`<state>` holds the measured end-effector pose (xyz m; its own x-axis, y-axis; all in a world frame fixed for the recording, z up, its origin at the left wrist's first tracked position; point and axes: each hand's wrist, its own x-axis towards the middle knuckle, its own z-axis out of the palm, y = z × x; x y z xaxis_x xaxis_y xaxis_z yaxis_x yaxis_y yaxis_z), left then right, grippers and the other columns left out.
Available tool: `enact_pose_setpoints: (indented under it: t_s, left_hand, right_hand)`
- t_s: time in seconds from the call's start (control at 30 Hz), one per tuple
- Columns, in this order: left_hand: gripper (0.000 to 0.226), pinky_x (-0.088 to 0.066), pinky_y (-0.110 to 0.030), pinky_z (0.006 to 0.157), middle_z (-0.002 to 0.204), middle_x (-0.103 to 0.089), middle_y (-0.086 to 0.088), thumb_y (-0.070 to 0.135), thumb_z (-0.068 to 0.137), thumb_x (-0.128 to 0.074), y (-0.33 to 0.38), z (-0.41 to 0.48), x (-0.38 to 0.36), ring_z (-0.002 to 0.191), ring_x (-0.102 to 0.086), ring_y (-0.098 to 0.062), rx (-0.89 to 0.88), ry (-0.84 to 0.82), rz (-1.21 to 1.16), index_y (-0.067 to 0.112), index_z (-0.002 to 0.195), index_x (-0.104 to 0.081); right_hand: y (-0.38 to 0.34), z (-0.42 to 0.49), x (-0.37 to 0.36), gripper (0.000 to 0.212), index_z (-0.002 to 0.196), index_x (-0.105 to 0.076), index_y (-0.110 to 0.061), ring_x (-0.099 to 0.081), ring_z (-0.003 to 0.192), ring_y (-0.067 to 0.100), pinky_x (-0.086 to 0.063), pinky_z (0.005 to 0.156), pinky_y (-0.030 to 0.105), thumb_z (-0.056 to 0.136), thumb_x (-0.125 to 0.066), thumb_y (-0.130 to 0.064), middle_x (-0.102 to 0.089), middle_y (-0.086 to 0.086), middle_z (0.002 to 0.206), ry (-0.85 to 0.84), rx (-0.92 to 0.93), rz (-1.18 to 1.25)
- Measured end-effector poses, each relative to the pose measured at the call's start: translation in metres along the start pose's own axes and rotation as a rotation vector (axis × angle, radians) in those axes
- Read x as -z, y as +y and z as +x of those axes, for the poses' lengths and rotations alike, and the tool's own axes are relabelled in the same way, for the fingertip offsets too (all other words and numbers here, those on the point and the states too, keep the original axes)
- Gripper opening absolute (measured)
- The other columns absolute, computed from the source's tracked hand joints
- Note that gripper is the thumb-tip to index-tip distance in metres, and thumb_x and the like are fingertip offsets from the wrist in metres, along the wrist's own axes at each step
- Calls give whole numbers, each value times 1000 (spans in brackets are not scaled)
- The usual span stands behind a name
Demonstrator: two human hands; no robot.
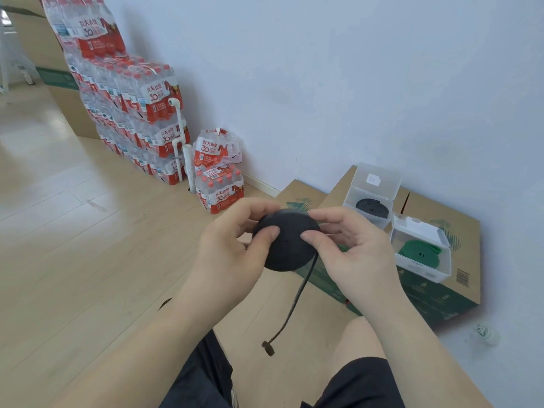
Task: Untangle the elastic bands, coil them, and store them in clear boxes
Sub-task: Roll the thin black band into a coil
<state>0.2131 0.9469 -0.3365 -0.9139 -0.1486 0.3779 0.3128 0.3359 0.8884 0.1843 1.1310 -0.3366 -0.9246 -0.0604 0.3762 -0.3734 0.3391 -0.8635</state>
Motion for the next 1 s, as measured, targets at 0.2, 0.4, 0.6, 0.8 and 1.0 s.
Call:
enact_pose_setpoints:
  t_s: [0.2,0.4,0.6,0.8,1.0]
  left_hand:
    - [26,-59,-21,76,97,-73,18,3,93,-71,-8,2,0,95,-70,-4,112,6,-49,26,102,-66]
    - [35,-59,-35,82,104,-70,19,6,91,-70,-7,2,0,101,-67,-5,-165,-128,273,30,116,-65]
    - [35,-60,-22,71,99,-72,21,1,93,-70,0,4,0,98,-68,-7,-28,-7,11,34,105,-69]
    - [25,-61,-28,80,103,-71,15,4,92,-73,-8,3,1,101,-68,-7,-101,-6,112,22,108,-66]
    - [45,-60,-34,80,114,-69,17,4,91,-66,-3,9,1,104,-65,-4,-344,-144,388,28,128,-61]
  right_hand:
    - [3,-6,-8,46,107,-73,-41,-70,100,7,-55,87,18,91,-73,2,-73,-22,100,19,114,-61]
    - [4,7,-2,29,100,-82,-14,-70,92,9,-56,82,26,87,-72,10,-77,-7,95,-46,359,-217]
    - [2,4,1,36,103,-75,-40,-69,93,1,-50,85,10,89,-78,-7,-74,-27,97,-7,66,-40]
    - [2,5,0,37,108,-79,-24,-69,96,6,-53,85,19,91,-69,8,-76,-13,100,18,248,-129]
    - [7,12,0,27,97,-82,-14,-70,90,17,-57,79,35,90,-65,6,-76,-5,94,-12,411,-269]
